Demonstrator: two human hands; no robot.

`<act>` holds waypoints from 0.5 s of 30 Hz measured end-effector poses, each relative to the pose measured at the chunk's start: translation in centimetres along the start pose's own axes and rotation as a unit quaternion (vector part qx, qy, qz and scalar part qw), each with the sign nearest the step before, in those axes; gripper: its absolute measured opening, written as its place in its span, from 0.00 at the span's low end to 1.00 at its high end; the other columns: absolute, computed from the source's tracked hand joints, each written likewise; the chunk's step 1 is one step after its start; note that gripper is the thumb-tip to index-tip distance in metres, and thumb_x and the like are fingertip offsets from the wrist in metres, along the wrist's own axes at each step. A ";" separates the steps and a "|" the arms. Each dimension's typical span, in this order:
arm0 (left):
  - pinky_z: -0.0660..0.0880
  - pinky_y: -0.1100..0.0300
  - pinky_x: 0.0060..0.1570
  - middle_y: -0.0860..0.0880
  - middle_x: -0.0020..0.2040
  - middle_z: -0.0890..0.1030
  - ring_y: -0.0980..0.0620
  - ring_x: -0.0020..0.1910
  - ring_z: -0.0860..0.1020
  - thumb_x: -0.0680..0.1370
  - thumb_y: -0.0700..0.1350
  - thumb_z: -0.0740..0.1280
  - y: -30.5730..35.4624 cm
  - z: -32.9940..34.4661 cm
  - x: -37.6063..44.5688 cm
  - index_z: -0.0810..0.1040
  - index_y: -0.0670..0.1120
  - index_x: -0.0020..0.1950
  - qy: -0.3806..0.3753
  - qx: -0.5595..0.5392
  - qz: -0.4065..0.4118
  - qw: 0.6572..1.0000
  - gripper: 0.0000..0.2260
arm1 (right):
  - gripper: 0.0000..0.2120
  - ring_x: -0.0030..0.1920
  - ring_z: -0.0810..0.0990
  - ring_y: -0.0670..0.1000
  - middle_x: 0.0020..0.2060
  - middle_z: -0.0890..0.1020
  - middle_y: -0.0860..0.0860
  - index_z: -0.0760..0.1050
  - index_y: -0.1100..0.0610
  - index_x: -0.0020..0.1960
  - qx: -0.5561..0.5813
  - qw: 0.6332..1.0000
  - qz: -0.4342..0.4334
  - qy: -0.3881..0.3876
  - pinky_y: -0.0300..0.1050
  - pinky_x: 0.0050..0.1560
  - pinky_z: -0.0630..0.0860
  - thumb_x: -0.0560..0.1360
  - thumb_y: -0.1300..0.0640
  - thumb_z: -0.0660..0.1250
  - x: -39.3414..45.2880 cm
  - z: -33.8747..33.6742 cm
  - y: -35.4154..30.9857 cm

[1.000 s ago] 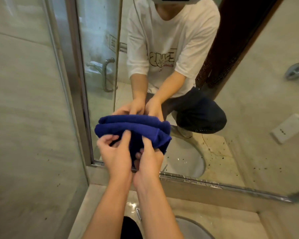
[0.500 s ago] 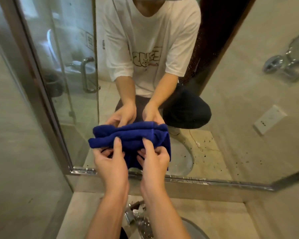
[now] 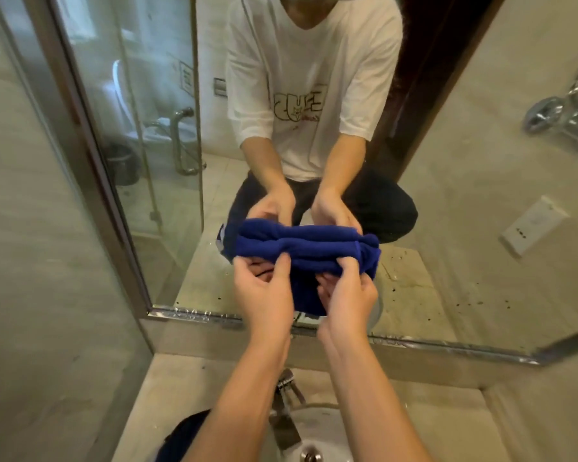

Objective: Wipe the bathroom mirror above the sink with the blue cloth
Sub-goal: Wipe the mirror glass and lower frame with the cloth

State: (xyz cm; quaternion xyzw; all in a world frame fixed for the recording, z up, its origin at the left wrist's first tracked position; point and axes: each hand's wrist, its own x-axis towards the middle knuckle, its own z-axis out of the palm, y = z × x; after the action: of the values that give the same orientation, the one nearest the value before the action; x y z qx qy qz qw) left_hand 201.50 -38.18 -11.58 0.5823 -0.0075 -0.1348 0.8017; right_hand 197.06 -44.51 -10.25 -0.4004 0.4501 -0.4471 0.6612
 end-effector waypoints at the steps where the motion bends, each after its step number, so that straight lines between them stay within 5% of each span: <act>1: 0.81 0.53 0.53 0.50 0.52 0.82 0.54 0.50 0.82 0.75 0.44 0.74 -0.2 1.1 -0.7 0.75 0.48 0.59 -0.014 0.001 -0.008 1.000 0.14 | 0.05 0.40 0.80 0.52 0.40 0.82 0.54 0.75 0.56 0.48 0.002 1.000 -0.010 0.018 0.43 0.37 0.75 0.77 0.54 0.66 0.4 -0.8 -0.6; 8: 0.81 0.47 0.53 0.47 0.43 0.82 0.50 0.45 0.82 0.73 0.44 0.76 0.4 0.0 0.7 0.77 0.46 0.46 0.010 -0.022 0.005 1.000 0.09 | 0.15 0.51 0.82 0.47 0.52 0.82 0.48 0.70 0.53 0.61 -0.017 0.997 -0.065 -0.044 0.44 0.50 0.80 0.77 0.50 0.67 -1.2 0.8 0.1; 15: 0.77 0.54 0.46 0.49 0.41 0.81 0.51 0.42 0.80 0.69 0.51 0.73 0.7 -0.5 1.8 0.75 0.50 0.43 0.108 -0.017 0.055 0.992 0.10 | 0.15 0.51 0.82 0.48 0.50 0.83 0.47 0.75 0.47 0.56 -0.036 0.997 -0.066 -0.021 0.56 0.54 0.80 0.72 0.44 0.69 -2.2 3.3 1.5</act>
State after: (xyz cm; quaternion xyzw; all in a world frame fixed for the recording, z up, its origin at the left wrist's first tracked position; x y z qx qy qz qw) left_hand 203.45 -37.89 -11.39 0.5782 0.0496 -0.0264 0.8139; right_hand 200.14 -41.55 -10.26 -0.4626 0.4245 -0.4647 0.6244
